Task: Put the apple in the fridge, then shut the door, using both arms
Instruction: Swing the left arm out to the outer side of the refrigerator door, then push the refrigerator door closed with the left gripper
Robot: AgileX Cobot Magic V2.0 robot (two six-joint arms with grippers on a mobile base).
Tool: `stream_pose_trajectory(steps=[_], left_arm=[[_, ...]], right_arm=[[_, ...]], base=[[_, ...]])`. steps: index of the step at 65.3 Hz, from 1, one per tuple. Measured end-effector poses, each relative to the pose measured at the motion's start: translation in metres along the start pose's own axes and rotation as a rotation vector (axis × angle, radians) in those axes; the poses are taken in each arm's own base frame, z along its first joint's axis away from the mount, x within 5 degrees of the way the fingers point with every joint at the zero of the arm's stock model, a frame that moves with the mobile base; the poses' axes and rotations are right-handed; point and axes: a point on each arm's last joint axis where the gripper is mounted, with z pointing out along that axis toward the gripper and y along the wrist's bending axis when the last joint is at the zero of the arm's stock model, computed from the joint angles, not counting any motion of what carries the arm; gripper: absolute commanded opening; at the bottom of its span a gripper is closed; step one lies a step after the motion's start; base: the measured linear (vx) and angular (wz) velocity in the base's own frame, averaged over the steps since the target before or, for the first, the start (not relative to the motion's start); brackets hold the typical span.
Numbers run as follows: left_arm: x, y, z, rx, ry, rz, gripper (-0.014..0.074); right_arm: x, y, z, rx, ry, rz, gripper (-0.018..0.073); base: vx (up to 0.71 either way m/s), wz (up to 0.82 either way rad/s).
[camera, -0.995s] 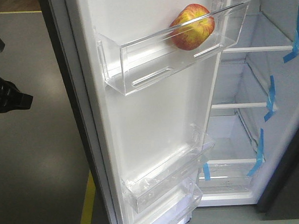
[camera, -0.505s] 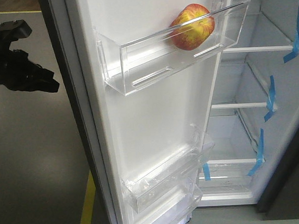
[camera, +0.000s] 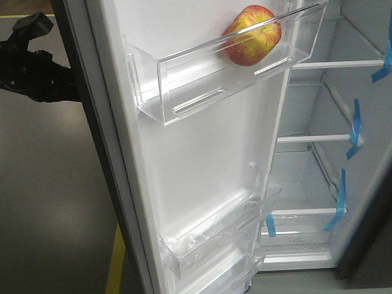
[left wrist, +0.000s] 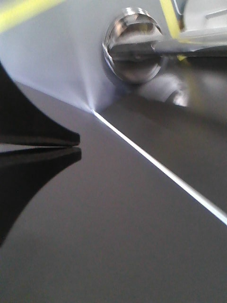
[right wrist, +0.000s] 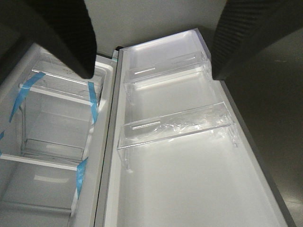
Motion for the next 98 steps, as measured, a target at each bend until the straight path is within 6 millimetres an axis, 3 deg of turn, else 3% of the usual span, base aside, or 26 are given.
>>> stream_pose_trajectory(steps=[16, 27, 65, 84, 98], left_arm=[[-0.005, -0.007, 0.002, 0.095, -0.057, -0.002, -0.0006], [-0.007, -0.022, 0.012, 0.120, -0.056, 0.025, -0.0006], [0.001, -0.124, 0.067, 0.282, 0.009, 0.190, -0.0006], [0.006, -0.185, 0.093, 0.295, -0.084, 0.289, -0.0006], [0.012, -0.215, 0.117, 0.271, -0.161, 0.315, -0.0006]], right_arm=[[0.000, 0.000, 0.000, 0.000, 0.000, 0.000, 0.0486], [0.000, 0.000, 0.000, 0.000, 0.000, 0.000, 0.0486], [0.000, 0.000, 0.000, 0.000, 0.000, 0.000, 0.0486], [0.000, 0.000, 0.000, 0.000, 0.000, 0.000, 0.0486], [0.000, 0.000, 0.000, 0.000, 0.000, 0.000, 0.0486]], base=[[0.00, 0.00], [0.00, 0.00], [0.00, 0.00], [0.00, 0.00], [0.00, 0.00]])
